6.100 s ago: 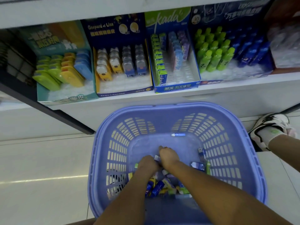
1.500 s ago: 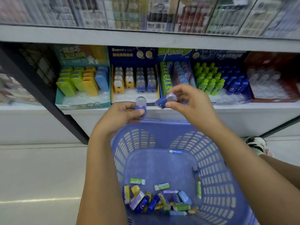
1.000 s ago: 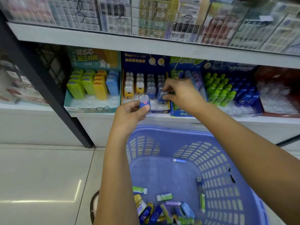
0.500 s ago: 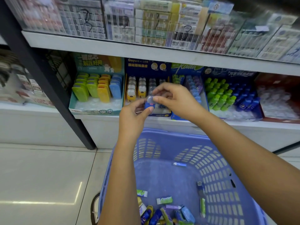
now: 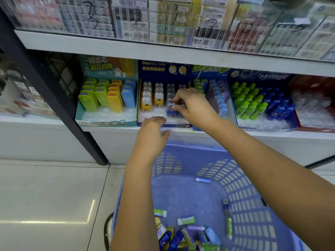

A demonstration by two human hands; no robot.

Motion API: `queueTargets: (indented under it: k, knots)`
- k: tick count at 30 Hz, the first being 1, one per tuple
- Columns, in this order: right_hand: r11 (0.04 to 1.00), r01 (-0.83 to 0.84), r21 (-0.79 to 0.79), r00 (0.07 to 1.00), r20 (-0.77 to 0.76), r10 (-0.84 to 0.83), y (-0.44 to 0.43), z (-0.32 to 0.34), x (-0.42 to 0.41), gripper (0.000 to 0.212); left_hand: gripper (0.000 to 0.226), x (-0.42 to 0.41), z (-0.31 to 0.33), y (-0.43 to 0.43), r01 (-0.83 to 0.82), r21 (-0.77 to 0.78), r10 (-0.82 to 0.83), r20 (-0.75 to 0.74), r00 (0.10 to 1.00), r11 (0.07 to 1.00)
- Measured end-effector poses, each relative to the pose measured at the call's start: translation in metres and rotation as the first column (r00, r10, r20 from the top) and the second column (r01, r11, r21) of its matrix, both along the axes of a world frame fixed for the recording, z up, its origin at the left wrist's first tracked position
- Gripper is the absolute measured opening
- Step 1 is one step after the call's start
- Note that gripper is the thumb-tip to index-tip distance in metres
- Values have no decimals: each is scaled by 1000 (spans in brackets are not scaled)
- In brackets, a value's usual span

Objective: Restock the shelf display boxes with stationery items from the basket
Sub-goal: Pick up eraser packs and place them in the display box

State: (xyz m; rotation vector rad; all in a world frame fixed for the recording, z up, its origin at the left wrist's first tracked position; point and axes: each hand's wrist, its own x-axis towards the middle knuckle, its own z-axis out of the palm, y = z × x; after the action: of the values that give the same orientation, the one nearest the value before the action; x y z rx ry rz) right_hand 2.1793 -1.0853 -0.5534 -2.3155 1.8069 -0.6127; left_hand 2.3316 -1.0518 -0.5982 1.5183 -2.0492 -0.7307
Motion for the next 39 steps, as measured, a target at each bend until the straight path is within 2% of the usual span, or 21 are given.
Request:
queueTargets:
  k: [6,10,12,14,15,17,19,20,22,24,26,28,31,35,37,39]
  knots:
    - [998,58,2,993,-106,-58,-4,2,5,26,44,2,3,1,23,16,-23,12,1000,1000]
    - [1000,13,16,971,-240,-9,1,17,4,29,39,0,16,9,94,-12,-94,-47,994,996]
    - [998,0,-63,989,-147,-9,23,13,0,30,28,-2,22,15,137,11,-135,-119,984,990]
    - [996,39,-81,998,53,-35,57,-5,-9,19,18,-3,20,20,184,137,-168,-123,978,973]
    - [998,52,-22,994,98,-50,75,-20,-16,13,16,-5,15,20,214,226,-203,-72,977,950]
    - [967,60,249,998,3,-62,107,-61,-29,10,17,-15,-4,24,259,439,-326,84,942,861]
    - [815,75,575,990,-143,11,136,-110,-39,17,16,-35,-32,36,245,617,-467,226,855,748]
    - [714,71,697,987,-150,48,148,-135,-43,24,17,-47,-48,46,228,663,-530,297,794,713]
    - [556,52,829,988,-125,93,167,-176,-48,33,22,-69,-85,67,202,698,-606,397,689,687]
    - [481,43,876,980,-129,149,180,-208,-49,34,27,-82,-118,87,156,757,-637,397,661,634]
    - [449,47,892,975,-139,174,191,-229,-44,35,34,-85,-143,103,172,794,-694,377,613,583]
    - [452,25,892,981,-109,160,196,-245,-39,30,49,-82,-164,112,174,808,-715,372,592,564]
    - [489,21,872,993,-77,95,196,-255,-38,25,57,-76,-187,120,120,821,-689,379,617,559]
    - [460,67,885,997,-70,-10,185,-250,-51,26,49,-73,-202,123,95,839,-665,350,660,536]
    - [494,70,866,997,-39,-72,175,-240,-62,22,36,-75,-205,121,96,858,-678,326,659,505]
    - [509,19,861,970,107,-218,167,-226,-73,20,38,-75,-206,119,90,872,-687,312,656,482]
